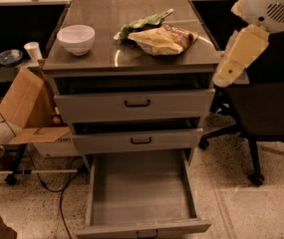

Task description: Place green jalapeno chip bag into bottom drawer

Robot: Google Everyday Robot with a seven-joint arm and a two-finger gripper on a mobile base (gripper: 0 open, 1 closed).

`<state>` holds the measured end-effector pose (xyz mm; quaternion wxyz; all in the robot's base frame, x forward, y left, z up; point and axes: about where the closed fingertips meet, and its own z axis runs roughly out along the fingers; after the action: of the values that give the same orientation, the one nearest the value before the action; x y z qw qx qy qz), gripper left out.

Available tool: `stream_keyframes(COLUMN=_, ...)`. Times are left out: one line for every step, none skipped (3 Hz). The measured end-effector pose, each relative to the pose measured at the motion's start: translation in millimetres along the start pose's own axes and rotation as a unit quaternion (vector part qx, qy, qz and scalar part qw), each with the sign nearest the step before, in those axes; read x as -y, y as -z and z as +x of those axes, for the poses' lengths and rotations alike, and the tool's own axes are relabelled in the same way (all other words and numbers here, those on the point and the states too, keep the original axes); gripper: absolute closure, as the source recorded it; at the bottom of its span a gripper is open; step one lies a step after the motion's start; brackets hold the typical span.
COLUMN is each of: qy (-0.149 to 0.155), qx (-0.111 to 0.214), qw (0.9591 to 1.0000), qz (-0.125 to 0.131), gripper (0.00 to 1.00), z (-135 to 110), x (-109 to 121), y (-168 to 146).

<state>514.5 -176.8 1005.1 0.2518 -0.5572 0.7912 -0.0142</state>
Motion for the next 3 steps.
stream_keyframes(qy=-0.053, qx=0.037, qw=0.9978, qz=0.014, gripper=0.0, z=-17.8, x=26.5, y=-5.7)
stream_keyframes(qy=-0.166, qx=0.098, qw=0.9805, qz=0.041, gripper=0.0, z=-31.2, x=50.5, y=-6.3)
stream_keyframes(qy=-0.162, qx=0.096, qw=0.9813, qz=0.039, gripper=0.0, z=-31.0, x=49.1, y=-6.7)
